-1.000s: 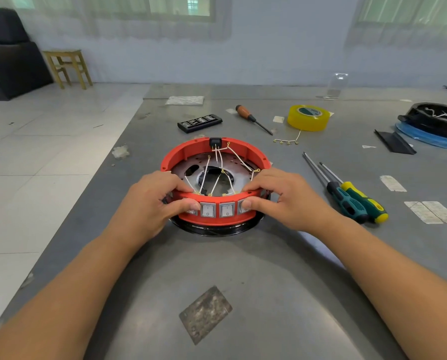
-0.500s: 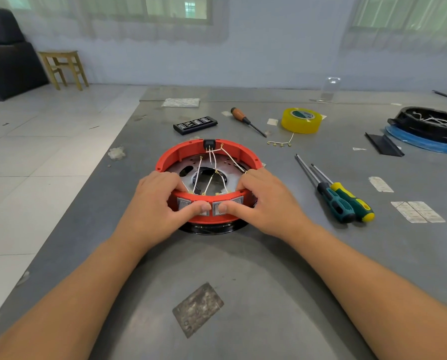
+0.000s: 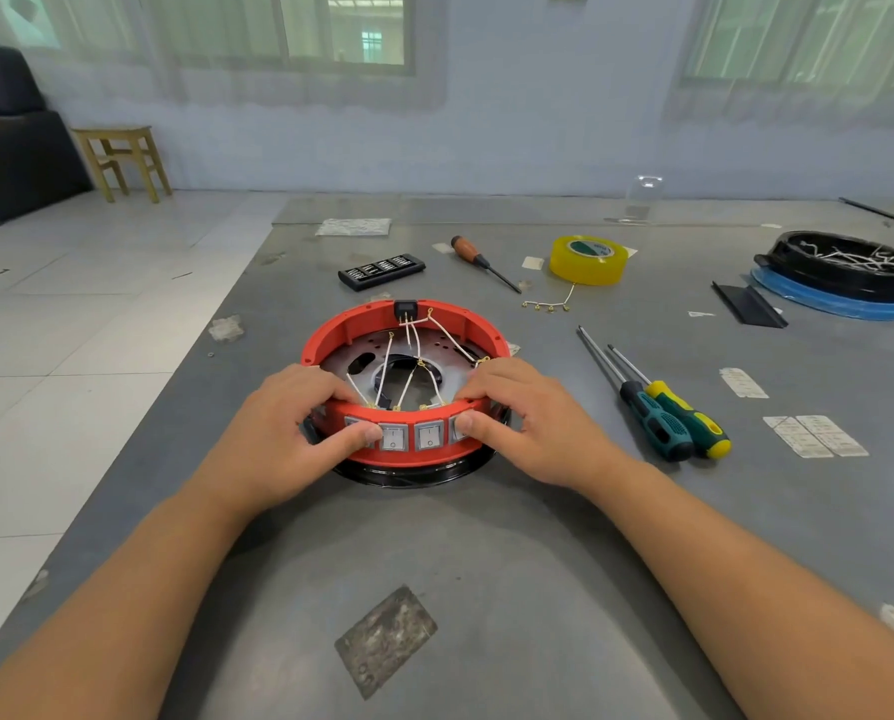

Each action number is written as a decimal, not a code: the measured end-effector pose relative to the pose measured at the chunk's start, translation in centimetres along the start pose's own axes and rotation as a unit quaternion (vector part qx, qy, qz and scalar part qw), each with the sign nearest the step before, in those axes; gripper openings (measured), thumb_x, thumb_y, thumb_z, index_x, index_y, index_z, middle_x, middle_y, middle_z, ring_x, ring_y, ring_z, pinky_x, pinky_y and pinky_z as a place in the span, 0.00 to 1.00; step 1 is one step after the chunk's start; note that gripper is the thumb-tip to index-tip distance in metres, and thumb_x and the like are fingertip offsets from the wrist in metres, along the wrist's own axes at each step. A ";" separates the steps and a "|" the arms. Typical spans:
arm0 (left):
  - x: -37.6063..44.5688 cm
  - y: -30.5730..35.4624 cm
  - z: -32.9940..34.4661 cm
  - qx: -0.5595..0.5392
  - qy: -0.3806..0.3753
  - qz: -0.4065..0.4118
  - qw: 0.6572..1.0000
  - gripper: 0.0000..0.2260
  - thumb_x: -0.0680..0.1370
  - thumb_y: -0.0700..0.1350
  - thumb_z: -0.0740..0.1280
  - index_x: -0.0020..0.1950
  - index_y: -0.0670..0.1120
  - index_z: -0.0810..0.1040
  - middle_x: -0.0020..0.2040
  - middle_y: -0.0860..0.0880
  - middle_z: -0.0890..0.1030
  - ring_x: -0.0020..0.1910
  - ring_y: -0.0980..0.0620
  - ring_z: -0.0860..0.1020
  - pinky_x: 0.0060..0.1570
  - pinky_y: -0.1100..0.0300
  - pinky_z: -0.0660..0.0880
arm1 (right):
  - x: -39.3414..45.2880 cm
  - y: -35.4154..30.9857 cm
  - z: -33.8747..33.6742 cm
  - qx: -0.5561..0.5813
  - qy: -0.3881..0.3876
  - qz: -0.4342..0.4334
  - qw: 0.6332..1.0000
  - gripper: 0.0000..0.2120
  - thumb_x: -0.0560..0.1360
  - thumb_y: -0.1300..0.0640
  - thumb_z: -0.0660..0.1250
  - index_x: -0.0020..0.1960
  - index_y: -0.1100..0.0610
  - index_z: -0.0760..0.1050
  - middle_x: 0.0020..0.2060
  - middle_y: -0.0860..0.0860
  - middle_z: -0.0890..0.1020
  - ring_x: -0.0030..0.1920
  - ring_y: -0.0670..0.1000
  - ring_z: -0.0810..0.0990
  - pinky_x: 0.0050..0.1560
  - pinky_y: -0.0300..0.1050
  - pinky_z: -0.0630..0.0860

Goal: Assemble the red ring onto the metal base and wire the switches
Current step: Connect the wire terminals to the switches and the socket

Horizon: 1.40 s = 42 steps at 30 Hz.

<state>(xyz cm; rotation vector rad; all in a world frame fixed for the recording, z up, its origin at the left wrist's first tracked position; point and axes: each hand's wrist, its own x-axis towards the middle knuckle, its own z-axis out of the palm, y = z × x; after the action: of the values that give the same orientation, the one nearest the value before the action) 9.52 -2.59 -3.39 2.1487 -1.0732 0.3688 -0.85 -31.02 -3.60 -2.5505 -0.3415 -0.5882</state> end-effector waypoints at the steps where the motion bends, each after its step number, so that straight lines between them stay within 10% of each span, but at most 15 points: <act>1: -0.1 0.2 0.2 0.004 0.000 0.007 1.000 0.21 0.74 0.67 0.66 0.55 0.54 0.82 0.52 0.64 0.79 0.57 0.66 0.74 0.57 0.70 0.67 | -0.2 -0.1 0.2 -0.004 0.003 -0.002 1.000 0.15 0.81 0.42 0.64 0.60 0.50 0.80 0.59 0.45 0.79 0.65 0.41 0.72 0.63 0.25 0.63; 7: -0.3 2.6 1.8 0.098 0.037 0.043 0.994 0.20 0.78 0.66 0.64 0.61 0.57 0.84 0.63 0.56 0.80 0.65 0.51 0.75 0.65 0.48 0.64 | -0.3 -1.3 1.2 0.001 0.018 -0.002 1.000 0.18 0.83 0.46 0.63 0.70 0.51 0.76 0.68 0.46 0.73 0.73 0.44 0.66 0.73 0.43 0.67; 20: 0.8 3.2 5.0 0.135 0.084 -0.017 0.987 0.18 0.81 0.66 0.60 0.60 0.62 0.84 0.57 0.60 0.82 0.63 0.53 0.76 0.66 0.49 0.60 | 3.5 2.6 2.0 0.092 0.258 0.209 0.939 0.11 0.84 0.59 0.60 0.64 0.55 0.76 0.63 0.48 0.73 0.66 0.46 0.73 0.69 0.47 0.72; 33: 1.0 1.4 5.0 0.138 0.090 -0.007 0.986 0.18 0.81 0.65 0.60 0.62 0.60 0.84 0.58 0.58 0.81 0.64 0.52 0.74 0.69 0.50 0.59 | 13.9 13.1 2.8 -0.201 -0.021 0.436 0.877 0.31 0.81 0.55 0.54 0.82 0.62 0.54 0.81 0.59 0.57 0.82 0.60 0.50 0.81 0.57 0.50; 42: 1.0 1.5 4.8 0.144 0.086 -0.016 0.986 0.19 0.81 0.65 0.60 0.62 0.60 0.85 0.58 0.56 0.82 0.63 0.50 0.75 0.70 0.48 0.60 | 11.8 11.6 3.3 -0.241 -0.042 0.342 0.908 0.21 0.84 0.54 0.51 0.70 0.61 0.73 0.68 0.60 0.75 0.70 0.62 0.71 0.71 0.55 0.68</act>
<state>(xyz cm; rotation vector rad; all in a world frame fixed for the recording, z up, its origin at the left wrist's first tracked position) 8.71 -7.14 -5.60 2.3308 -0.9325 0.7197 14.57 -37.60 -5.47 -2.8939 0.7457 -0.3081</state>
